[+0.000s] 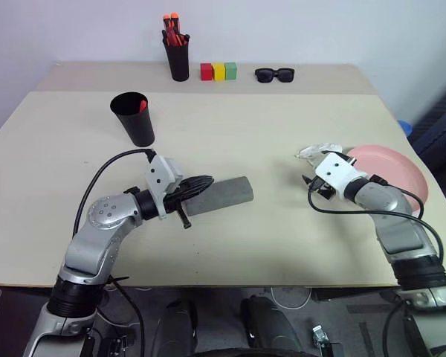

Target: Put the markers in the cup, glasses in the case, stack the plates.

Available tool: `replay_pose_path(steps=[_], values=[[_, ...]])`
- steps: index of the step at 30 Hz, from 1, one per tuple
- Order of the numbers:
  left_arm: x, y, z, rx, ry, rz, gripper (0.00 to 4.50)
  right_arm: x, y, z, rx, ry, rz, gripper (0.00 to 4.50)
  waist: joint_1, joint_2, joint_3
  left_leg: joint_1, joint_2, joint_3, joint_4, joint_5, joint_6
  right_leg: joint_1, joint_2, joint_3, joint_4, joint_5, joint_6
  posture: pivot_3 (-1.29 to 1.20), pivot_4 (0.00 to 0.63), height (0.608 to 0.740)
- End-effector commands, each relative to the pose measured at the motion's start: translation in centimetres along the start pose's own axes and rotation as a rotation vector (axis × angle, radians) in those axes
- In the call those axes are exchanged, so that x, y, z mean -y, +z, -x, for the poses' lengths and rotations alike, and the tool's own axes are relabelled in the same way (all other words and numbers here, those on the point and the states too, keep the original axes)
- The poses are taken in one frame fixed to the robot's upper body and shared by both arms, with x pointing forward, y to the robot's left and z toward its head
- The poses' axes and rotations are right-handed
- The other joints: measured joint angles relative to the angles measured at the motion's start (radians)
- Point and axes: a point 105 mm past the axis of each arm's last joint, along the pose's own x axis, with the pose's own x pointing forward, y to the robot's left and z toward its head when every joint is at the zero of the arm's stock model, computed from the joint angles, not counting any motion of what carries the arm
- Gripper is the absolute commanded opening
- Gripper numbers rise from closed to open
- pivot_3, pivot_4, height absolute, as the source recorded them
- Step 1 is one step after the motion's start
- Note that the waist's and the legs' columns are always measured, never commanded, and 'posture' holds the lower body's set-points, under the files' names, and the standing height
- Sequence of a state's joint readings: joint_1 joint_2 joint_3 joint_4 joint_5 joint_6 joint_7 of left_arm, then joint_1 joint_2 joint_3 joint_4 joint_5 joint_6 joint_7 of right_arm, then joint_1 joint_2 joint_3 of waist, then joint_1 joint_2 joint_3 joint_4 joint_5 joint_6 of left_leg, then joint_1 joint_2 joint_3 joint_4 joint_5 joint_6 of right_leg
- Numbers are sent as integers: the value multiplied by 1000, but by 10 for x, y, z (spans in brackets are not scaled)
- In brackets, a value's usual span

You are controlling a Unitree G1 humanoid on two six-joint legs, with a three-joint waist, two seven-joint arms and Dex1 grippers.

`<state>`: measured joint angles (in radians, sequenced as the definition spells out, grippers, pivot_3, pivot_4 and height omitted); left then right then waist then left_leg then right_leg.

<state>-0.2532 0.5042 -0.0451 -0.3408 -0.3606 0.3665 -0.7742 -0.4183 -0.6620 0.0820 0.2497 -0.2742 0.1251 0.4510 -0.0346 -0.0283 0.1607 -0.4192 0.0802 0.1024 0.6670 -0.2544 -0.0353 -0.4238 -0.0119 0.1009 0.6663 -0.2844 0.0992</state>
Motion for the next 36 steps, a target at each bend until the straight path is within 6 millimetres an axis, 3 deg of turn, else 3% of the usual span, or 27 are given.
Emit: replay_pose_path(steps=[1,4,10,11,17,19,23,27,28,30,35,36], values=[[-1,11,7,22,30,-33,50,13,-5,-6,-31,-84,91,3936,-5,0,0,0,0,0,0,0,0,0,0,0,0,0,0,0,150,722],[1,10,10,16,39,-29,50,18,-7,-10,-45,-120,146,3238,-8,0,0,0,0,0,0,0,0,0,0,0,0,0,0,0,150,722],[4,7,9,14,36,-17,50,18,-2,-12,-25,-130,209,321,-9,0,0,0,0,0,0,0,0,0,0,0,0,0,0,0,150,722],[4,7,8,15,33,-17,50,19,0,-11,-21,-137,213,74,-9,0,0,0,0,0,0,0,0,0,0,0,0,0,1,0,150,722],[3,6,3,23,20,-12,50,33,25,-2,63,-197,265,74,-9,0,0,0,0,0,0,0,0,0,0,0,0,0,1,0,150,722],[3,5,3,25,15,-9,50,49,29,10,68,-251,246,74,-9,1,0,0,0,0,-1,0,0,0,0,0,0,0,1,0,150,722],[3,3,2,25,1,2,50,77,10,43,-27,-331,206,74,7,0,0,-1,0,0,0,0,0,0,0,0,0,0,1,0,150,722],[6,0,-1,32,-28,17,50,78,-21,67,-140,-315,147,74,16,0,0,0,0,0,0,0,0,0,0,0,-1,0,0,0,150,722],[7,0,-2,37,-38,21,50,77,-28,71,-164,-309,128,733,16,0,0,0,0,0,0,0,0,0,0,0,-1,0,0,0,150,722],[8,0,-4,43,-50,24,50,77,-35,75,-187,-312,98,1505,14,0,0,0,0,0,0,0,0,0,0,0,-1,0,0,0,150,722],[6,2,-6,57,-52,25,50,71,-31,73,-169,-270,89,3892,7,2,0,1,0,0,0,0,0,0,1,1,0,0,0,0,150,722],[6,3,-6,59,-52,26,50,70,-29,72,-157,-264,82,3892,7,2,0,1,0,0,0,0,0,0,1,1,0,0,0,0,150,722]])
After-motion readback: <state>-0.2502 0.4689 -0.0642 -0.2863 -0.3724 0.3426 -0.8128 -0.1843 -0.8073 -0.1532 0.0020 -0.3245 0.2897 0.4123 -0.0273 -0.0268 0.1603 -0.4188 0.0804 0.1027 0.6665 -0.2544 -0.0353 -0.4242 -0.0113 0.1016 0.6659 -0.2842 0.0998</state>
